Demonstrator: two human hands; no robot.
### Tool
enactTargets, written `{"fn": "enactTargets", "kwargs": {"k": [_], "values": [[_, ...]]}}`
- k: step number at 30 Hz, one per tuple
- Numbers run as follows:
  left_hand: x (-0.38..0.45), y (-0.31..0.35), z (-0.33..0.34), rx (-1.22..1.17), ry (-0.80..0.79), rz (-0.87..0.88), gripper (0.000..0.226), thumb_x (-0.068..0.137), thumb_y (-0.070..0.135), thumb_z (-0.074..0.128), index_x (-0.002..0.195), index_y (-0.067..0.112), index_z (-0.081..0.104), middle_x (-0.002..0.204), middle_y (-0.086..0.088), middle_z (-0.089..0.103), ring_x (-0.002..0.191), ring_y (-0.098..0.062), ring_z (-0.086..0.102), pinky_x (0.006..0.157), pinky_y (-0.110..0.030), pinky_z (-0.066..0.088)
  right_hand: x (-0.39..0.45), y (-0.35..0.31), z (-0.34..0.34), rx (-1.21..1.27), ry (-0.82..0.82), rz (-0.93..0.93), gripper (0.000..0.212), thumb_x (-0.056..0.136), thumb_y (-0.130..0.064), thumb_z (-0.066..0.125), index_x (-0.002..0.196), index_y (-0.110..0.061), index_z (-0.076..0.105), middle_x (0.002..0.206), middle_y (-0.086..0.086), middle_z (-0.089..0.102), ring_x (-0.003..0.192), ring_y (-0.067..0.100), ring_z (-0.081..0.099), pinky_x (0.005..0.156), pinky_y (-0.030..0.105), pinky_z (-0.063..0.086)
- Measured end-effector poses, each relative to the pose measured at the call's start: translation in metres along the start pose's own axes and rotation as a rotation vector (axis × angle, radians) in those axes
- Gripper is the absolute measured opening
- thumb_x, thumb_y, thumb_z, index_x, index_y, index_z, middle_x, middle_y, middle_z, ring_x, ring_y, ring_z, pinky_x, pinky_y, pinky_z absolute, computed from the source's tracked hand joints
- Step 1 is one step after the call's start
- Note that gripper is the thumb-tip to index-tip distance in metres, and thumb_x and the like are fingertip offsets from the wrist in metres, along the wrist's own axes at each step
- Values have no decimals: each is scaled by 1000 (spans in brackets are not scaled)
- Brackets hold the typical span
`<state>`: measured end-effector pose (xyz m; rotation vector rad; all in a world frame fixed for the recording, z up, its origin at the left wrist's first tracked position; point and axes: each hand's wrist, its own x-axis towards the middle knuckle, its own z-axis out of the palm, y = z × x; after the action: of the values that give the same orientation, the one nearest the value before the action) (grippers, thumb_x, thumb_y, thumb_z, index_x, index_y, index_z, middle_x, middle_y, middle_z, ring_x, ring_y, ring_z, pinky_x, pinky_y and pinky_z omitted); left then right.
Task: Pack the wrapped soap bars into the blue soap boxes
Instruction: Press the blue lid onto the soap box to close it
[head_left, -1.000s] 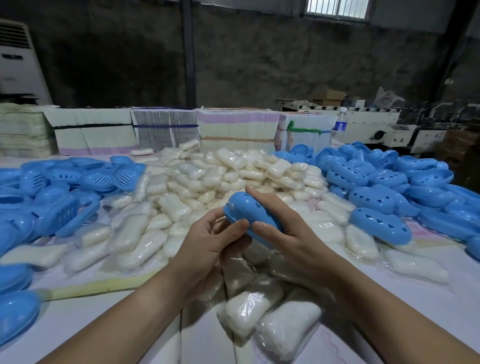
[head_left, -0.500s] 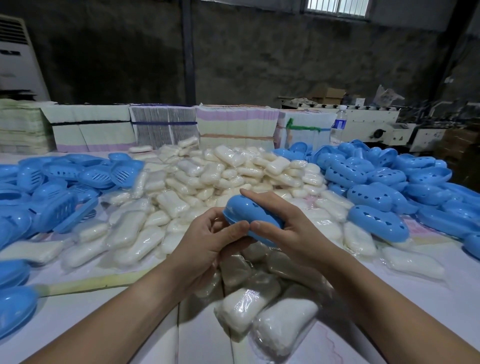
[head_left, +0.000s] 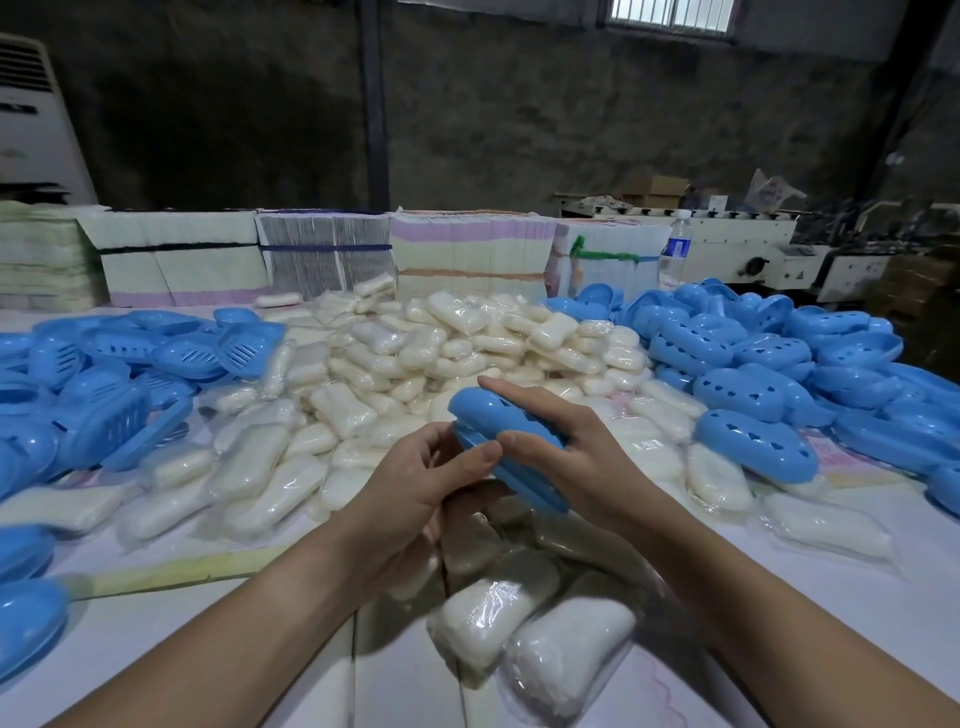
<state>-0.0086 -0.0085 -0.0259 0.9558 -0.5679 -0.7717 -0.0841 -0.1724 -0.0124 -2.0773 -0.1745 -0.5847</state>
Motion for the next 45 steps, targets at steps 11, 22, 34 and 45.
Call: {"fn": "enactTargets", "kwargs": {"k": [11, 22, 34, 45], "values": [[1, 1, -4, -96, 2, 21, 44, 87, 15, 67, 123, -9, 57, 122, -29, 65, 109, -36, 68, 87, -35, 59, -1, -3, -2, 1, -8, -21, 40, 85, -41, 65, 123, -51, 58, 124, -24, 62, 116, 2, 58, 92, 14, 45], [2, 5, -9, -184, -29, 48, 49, 79, 34, 80, 115, 1, 73, 128, -19, 67, 118, -32, 65, 90, -34, 58, -8, 3, -9, -180, -4, -222, 75, 73, -33, 84, 139, -27, 49, 137, -10, 54, 127, 9, 51, 102, 14, 36], [2, 8, -19, 129, -41, 160, 73, 70, 26, 88, 134, 28, 55, 127, -14, 64, 112, -33, 67, 88, -33, 59, -11, 3, -6, -372, 134, -324, 63, 78, -26, 80, 134, -15, 55, 127, -5, 64, 113, 8, 62, 95, 30, 51], [6, 17, -40, 498, -36, 316, 49, 60, 25, 89, 101, 38, 65, 101, 12, 68, 83, -16, 70, 90, -60, 53, -12, 4, -8, -220, 54, -323, 53, 84, -33, 75, 131, -23, 55, 108, -10, 66, 91, 20, 65, 73, 44, 52]]}}
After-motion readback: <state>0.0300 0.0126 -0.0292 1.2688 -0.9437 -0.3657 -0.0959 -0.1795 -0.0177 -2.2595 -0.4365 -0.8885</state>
